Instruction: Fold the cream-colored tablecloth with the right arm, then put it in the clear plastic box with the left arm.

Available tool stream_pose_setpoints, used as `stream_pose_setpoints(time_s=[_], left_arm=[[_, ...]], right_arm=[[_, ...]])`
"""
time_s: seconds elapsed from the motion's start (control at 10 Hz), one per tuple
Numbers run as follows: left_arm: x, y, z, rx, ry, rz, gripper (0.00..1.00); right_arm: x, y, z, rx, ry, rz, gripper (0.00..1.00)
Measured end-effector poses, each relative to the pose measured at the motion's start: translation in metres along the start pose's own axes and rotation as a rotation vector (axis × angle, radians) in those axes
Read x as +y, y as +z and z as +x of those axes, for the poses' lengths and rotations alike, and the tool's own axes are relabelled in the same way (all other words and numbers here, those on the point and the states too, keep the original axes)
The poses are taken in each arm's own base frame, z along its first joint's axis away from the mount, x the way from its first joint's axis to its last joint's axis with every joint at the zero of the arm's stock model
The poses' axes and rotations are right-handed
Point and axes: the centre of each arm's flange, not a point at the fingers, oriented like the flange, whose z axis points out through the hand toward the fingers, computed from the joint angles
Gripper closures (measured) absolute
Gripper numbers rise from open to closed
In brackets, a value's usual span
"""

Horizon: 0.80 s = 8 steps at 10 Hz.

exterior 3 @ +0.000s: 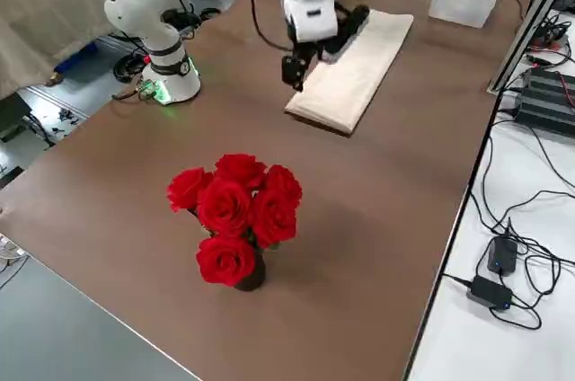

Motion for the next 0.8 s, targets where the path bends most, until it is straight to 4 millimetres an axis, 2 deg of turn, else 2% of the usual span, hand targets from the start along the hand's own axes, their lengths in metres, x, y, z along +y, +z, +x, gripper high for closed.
stream_pose_setpoints(time_s=[0.1,0.4,0.6,0.8], left_arm=[[0.003,0.004,0.0,-0.009,0.002,-0.014,0.0],[0.001,0.008,0.0,-0.019,0.011,-0.016,0.0],[0.001,0.01,0.001,-0.022,0.014,-0.016,0.0],[0.002,0.011,0.001,-0.023,0.02,-0.016,0.0]], right_arm=[[0.008,0.023,0.008,-0.034,0.015,0.02,0.0],[0.006,0.098,0.031,-0.133,0.05,0.103,0.0],[-0.006,0.147,0.042,-0.201,0.052,0.138,0.0],[-0.021,0.186,0.046,-0.262,0.039,0.138,0.0]])
